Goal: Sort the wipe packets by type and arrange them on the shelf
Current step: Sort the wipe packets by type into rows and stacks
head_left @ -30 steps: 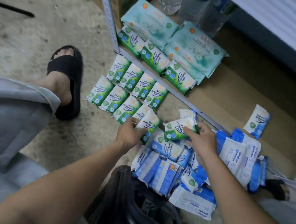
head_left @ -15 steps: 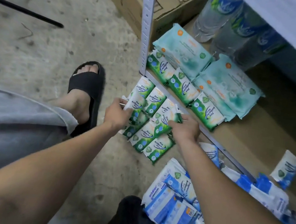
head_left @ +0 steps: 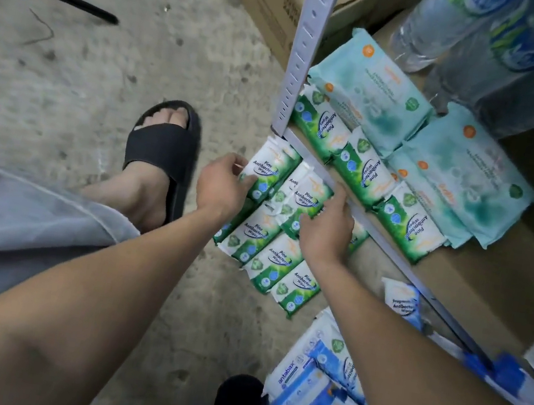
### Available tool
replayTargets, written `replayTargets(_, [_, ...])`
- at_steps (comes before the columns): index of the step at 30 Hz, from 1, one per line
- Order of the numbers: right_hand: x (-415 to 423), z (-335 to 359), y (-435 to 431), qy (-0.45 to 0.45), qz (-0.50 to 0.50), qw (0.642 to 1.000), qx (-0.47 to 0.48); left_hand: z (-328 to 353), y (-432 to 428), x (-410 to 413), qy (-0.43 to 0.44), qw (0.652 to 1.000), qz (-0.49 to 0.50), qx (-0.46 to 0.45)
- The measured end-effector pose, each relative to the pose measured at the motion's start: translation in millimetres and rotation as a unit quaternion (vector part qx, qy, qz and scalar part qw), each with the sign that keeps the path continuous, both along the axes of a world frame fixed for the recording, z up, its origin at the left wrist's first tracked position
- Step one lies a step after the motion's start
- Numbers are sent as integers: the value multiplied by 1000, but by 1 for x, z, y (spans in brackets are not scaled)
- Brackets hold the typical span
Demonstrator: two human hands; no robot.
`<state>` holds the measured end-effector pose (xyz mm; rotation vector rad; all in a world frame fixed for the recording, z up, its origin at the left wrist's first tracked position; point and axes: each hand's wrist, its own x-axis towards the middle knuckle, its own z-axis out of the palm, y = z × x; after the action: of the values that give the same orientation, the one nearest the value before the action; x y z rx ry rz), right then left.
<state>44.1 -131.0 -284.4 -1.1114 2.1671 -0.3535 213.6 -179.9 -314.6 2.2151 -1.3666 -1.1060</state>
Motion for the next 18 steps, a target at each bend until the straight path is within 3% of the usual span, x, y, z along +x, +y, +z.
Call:
replayTargets(9, [20,-16,-7,2,37,999,-3,-6,-8,-7,-29,989,-136,-44])
replayTargets(15, [1,-12,0,-9,128,992,20,-2,-20,-2,-87,959,-266,31])
replayTargets(18, [-12,0,17,-1,141,990,22,6,-6,-8,-129,954,-272,11])
